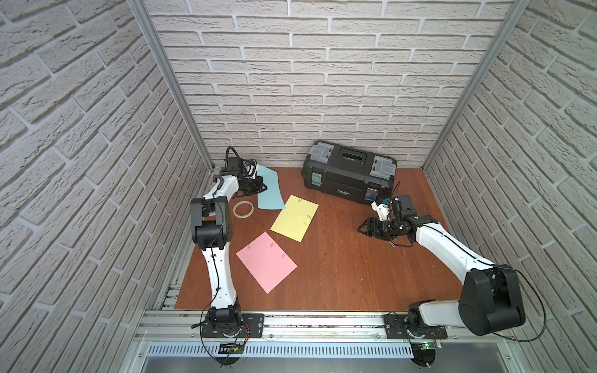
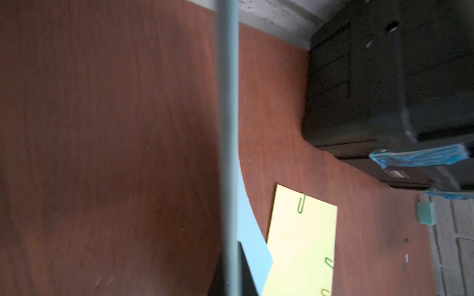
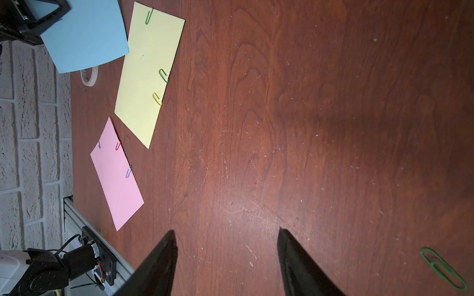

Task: Unclip the paperclips from the documents
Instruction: Place the document at the center of the board.

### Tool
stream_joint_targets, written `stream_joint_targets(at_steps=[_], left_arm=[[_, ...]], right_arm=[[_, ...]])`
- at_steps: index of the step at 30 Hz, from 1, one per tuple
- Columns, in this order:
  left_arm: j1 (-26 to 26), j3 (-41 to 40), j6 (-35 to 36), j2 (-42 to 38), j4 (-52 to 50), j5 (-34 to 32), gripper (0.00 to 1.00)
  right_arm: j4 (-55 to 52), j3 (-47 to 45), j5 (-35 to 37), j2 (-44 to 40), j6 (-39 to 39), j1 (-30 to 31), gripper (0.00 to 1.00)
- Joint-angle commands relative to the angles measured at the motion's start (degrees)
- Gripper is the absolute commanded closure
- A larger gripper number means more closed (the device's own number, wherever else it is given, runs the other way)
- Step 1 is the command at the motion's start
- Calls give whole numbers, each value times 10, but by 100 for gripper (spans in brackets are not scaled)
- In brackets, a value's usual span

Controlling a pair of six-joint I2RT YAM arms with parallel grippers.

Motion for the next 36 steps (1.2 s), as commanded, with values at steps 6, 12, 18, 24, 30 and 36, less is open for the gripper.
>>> stream_joint_targets(at_steps=[6, 12, 18, 24, 30, 36], left_arm=[[18, 98, 63, 73, -110, -103, 100], [23, 131, 70, 104, -128, -122, 100], [24, 129, 66, 115, -115, -120, 91], [18, 127, 56, 115, -89, -97, 93], [9, 171, 64, 135, -112, -104, 92], [3, 212, 72, 156, -136, -92, 89]], right_arm=[[-3, 23, -4, -7, 3, 12, 36], [-5, 34, -5, 2, 4, 21, 36], [-5, 46, -5, 13, 4, 30, 36], [-3, 50, -6, 23, 4, 34, 36], [-4, 52, -6, 24, 3, 37, 36], [-8, 52, -5, 23, 0, 37, 36]])
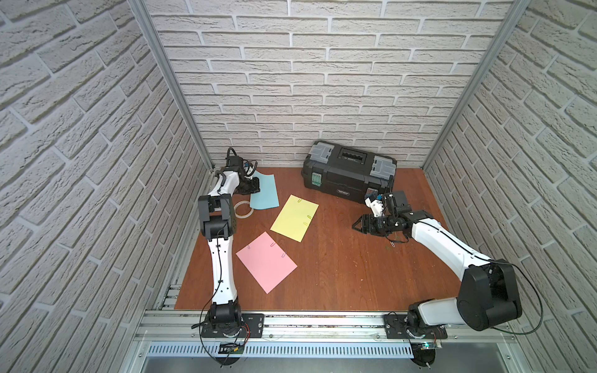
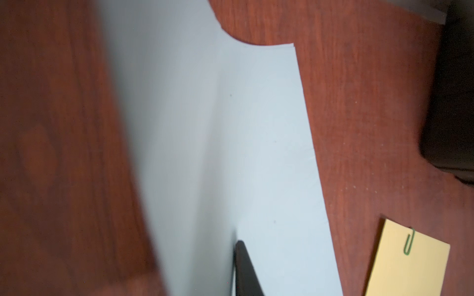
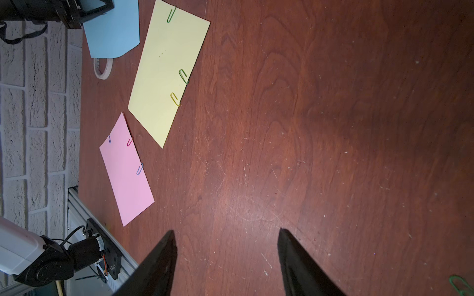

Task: Unclip the paperclips from the documents
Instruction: Place the document at the center of the board.

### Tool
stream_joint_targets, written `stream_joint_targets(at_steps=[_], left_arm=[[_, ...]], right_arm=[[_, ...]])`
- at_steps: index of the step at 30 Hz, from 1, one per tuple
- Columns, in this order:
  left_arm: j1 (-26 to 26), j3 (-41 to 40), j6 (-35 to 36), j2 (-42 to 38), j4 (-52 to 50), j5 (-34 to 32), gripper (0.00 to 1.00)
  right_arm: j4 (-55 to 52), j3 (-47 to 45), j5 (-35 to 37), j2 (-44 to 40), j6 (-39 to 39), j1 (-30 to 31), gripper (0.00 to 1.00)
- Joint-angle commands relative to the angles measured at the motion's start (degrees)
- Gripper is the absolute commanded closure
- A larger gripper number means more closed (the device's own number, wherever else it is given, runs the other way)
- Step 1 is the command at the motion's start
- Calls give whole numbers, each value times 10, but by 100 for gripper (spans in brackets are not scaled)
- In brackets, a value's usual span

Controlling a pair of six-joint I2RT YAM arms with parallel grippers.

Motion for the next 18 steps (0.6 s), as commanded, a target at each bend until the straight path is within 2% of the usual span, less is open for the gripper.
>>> stream_joint_targets(at_steps=[1, 2, 3, 7, 9, 15, 16, 18], left_arm=[[-7, 35, 17, 21, -32, 10, 88], [-8, 43, 15, 26, -39, 10, 85], [-9, 53, 15, 32, -46, 9, 78], [-11, 68, 14, 40, -62, -13, 45], [-10, 57, 10, 31, -57, -36, 36], [-4, -14, -6, -29, -11, -78, 24], [-4, -31, -9, -44, 1, -82, 18], [-4, -68, -15, -76, 28, -86, 17]], right_arm=[[-2, 14, -5, 2, -1, 4, 36], [-2, 15, -6, 3, -1, 4, 36], [-2, 16, -6, 4, 0, 4, 36], [-7, 20, -6, 2, -2, 5, 36], [-8, 21, -6, 2, -4, 5, 35], [5, 15, -13, 5, -1, 7, 36], [7, 14, -13, 6, -1, 8, 36], [11, 13, -15, 10, -2, 11, 35]])
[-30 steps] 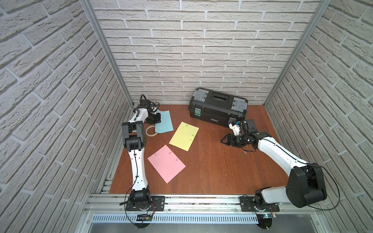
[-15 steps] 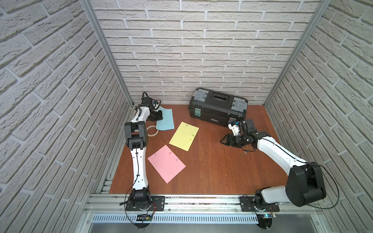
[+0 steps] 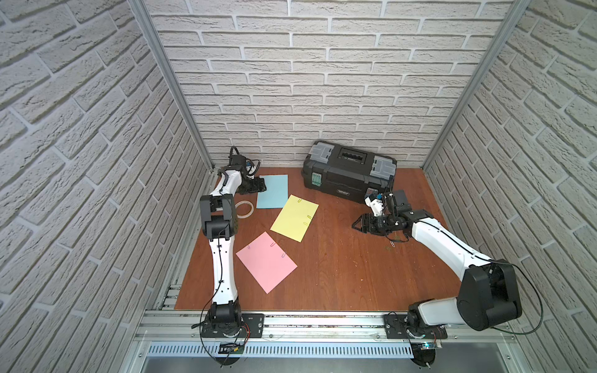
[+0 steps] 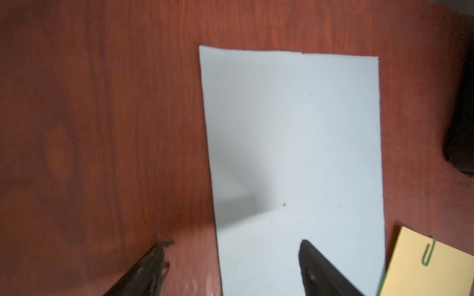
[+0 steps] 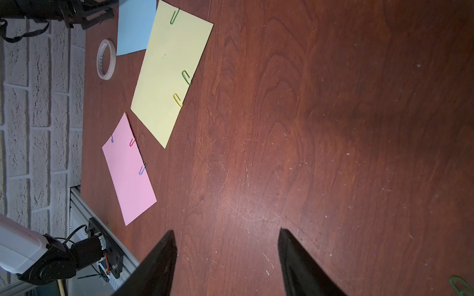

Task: Unclip the paperclips from the documents
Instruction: Place the document at the center of the board.

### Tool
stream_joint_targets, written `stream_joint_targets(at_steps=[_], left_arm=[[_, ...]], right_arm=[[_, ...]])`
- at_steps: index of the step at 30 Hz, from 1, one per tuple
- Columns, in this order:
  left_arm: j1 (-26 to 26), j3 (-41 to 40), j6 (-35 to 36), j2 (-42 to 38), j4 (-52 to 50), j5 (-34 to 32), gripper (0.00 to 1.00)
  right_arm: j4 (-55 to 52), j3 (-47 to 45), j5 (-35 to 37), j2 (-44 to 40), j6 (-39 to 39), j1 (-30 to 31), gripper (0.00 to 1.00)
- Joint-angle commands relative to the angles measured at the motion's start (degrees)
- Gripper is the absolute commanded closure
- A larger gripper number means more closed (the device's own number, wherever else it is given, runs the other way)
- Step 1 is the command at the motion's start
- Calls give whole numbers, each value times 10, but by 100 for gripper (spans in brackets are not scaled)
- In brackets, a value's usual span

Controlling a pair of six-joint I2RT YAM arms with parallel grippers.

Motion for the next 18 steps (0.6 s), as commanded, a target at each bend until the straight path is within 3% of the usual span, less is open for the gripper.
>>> stream_joint_targets(at_steps=[1, 5, 10, 18], left_arm=[[3, -53, -11, -65, 38, -29, 16], [-19, -140, -25, -138, 86, -26, 17], [-95, -247, -22, -217, 105, -50, 18], [-198, -370, -53, -259, 145, -70, 20]], right_arm=[[16, 5, -13, 10, -3, 11, 35], [29, 2, -13, 17, -6, 20, 35], [49, -3, -13, 18, -6, 29, 31], [52, -2, -11, 16, -22, 30, 26]])
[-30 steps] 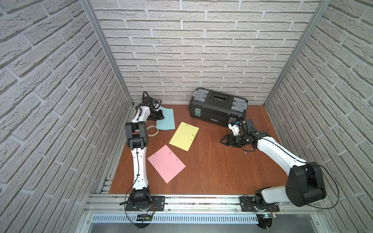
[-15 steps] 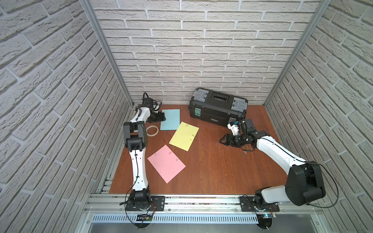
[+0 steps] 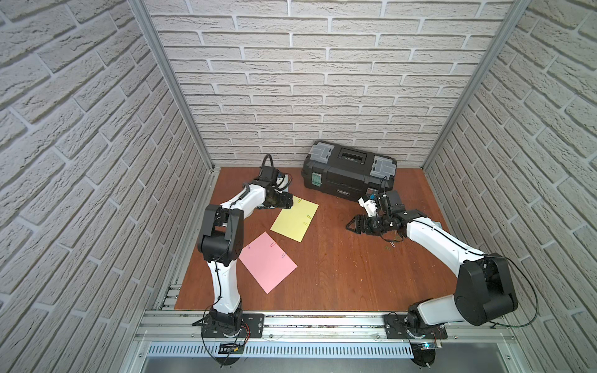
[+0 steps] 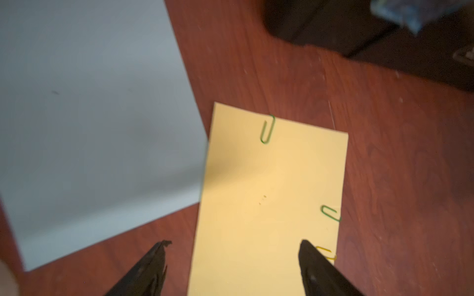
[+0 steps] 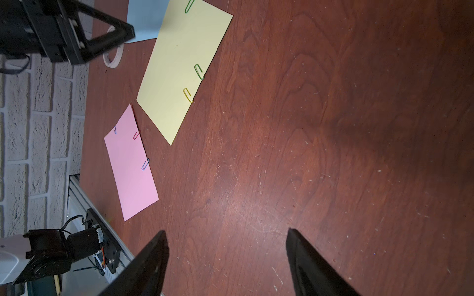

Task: Unclip the paperclips from the documents
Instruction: Move the document to the center of the board.

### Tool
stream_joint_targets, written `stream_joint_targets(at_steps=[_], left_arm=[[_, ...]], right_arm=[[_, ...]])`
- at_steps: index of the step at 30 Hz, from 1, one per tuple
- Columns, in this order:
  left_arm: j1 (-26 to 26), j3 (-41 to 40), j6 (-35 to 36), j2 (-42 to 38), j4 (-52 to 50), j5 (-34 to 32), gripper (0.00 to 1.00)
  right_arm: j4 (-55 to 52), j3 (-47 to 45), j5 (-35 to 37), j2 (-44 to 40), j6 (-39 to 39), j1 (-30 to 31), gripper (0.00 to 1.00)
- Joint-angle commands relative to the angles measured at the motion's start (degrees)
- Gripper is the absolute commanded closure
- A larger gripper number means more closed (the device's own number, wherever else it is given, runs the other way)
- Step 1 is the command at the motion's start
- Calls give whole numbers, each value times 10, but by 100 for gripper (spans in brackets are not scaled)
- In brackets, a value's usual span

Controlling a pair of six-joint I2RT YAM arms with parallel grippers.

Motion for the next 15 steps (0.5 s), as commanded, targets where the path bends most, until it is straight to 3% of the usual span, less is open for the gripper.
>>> stream_joint_targets(at_steps=[1, 9, 15], left_arm=[[-17, -21, -13, -1, 17, -21, 21], [-43, -17, -14, 32, -20, -34, 24], [-64, -14, -19, 44, -63, -4, 26]], right_arm=[[22, -2, -7, -3, -10, 3, 26], [28, -16, -6, -17, -9, 3, 24], [31, -19, -5, -17, -8, 3, 24]])
